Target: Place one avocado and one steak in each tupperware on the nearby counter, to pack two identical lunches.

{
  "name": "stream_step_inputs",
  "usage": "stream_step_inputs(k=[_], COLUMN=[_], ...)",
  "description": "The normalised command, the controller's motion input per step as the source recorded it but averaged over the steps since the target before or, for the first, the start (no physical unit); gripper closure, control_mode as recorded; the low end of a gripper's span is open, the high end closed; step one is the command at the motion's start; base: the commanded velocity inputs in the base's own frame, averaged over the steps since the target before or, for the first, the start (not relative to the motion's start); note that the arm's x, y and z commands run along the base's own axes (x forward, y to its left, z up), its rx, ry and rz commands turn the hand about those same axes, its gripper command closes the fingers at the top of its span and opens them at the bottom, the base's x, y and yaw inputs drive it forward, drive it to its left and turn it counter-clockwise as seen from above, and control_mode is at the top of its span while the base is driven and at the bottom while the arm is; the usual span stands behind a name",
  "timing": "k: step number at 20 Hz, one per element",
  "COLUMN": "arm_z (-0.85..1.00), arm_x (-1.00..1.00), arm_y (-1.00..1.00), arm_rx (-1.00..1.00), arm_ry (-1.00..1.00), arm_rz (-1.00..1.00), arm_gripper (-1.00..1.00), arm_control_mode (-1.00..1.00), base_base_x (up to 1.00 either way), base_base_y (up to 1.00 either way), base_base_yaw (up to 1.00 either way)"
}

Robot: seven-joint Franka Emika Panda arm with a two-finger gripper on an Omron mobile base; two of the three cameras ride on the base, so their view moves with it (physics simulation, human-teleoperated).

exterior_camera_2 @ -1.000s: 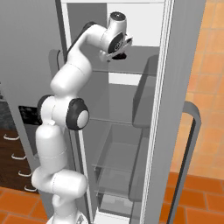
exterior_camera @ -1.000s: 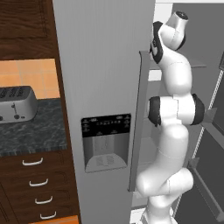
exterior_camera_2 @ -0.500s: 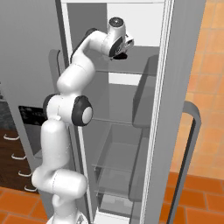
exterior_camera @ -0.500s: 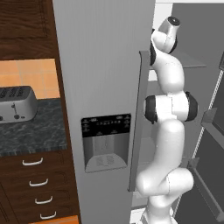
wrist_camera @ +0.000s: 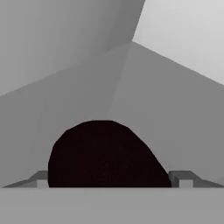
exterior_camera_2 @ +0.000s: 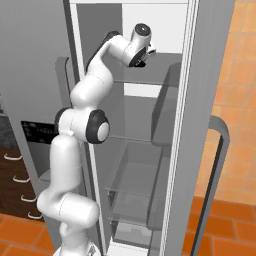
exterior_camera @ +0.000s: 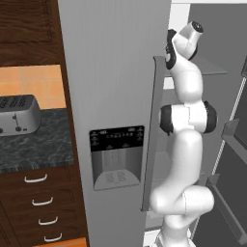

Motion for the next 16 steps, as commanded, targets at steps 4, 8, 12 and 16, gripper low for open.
stream_step_inputs(k=[4,8,12,16], arm_z=[-0.08,0.31,0.56,0.57], arm_x=[-0.97,-0.97,-1.00,-1.00], arm_y=[0.00,0.00,0.00,0.03], arm_rx=[-0.01,0.00,0.00,0.02], arm_ry=[-0.07,-0.06,-0.08,-0.04], arm_rz=[0.01,-0.01,0.00,0.03], arm_gripper=[1.00,1.00,1.00,1.00], arm_control_mode=[-1.00,-1.00,-1.00,-1.00], base_base_x=[0.00,0.00,0.00,0.00], base_base_y=[0.00,0.00,0.00,0.00], base_base_yaw=[0.00,0.00,0.00,0.00])
